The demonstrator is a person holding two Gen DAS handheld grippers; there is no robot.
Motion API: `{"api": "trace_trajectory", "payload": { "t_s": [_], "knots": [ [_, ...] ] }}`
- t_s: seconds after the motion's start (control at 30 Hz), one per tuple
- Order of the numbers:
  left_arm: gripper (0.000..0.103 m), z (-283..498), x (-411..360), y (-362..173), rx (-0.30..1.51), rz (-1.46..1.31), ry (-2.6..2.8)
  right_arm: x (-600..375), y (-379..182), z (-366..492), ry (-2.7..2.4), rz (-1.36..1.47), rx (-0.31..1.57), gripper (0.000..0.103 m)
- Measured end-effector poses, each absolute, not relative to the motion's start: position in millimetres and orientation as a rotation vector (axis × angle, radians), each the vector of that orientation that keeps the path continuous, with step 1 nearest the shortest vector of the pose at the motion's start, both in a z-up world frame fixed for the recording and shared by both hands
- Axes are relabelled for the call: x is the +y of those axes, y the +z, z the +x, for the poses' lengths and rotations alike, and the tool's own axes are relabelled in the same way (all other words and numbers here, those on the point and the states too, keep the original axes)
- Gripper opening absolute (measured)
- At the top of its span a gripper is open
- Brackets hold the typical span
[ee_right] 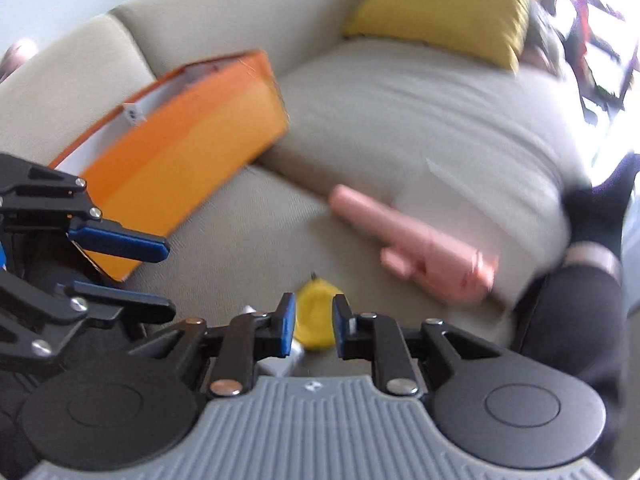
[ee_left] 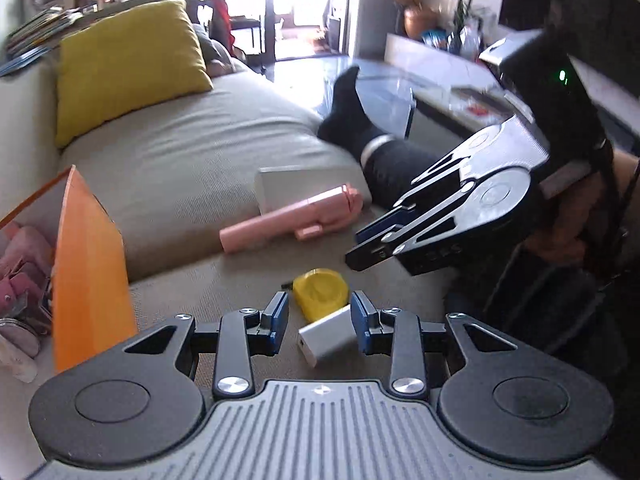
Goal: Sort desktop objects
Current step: 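Withdraw both tools from the box toward the charger and tape measure, then grasp the white charger with the left tool while the right tool grasps the yellow tape measure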
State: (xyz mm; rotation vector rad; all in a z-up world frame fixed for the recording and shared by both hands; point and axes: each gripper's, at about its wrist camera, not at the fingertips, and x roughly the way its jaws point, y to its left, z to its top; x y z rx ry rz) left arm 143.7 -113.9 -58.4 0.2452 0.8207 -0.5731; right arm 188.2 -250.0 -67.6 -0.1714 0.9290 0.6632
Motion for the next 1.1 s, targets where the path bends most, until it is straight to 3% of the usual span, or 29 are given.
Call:
{"api": "trace_trajectory", "payload": {
  "t_s": [0.07,0.2,0.6,1.1],
  "knots": [
    [0.051,147.0,-122.3,-73.3,0.841,0.295,-0.571,-256.1,-83.1,187.4,0.634,-0.121,0.952,0.022],
    [0.051,145.7,-134.5,-94.0,0.851,0.401,-0.585,-266.3,-103.8,192.6,0.618,-0.023,0.995,0.032],
    [0.055,141.1,-171.5,-131.8,0.805,0.784,-0.672,-268.1,-123.8,223.3,0.626,0.146,1.054,0.035],
    [0.052,155.5,-171.3,-143.1,0.889,0.716,-0.702,-269.3,-150.0,240.1,0.640,0.273,1.131,0.045]
  ]
}}
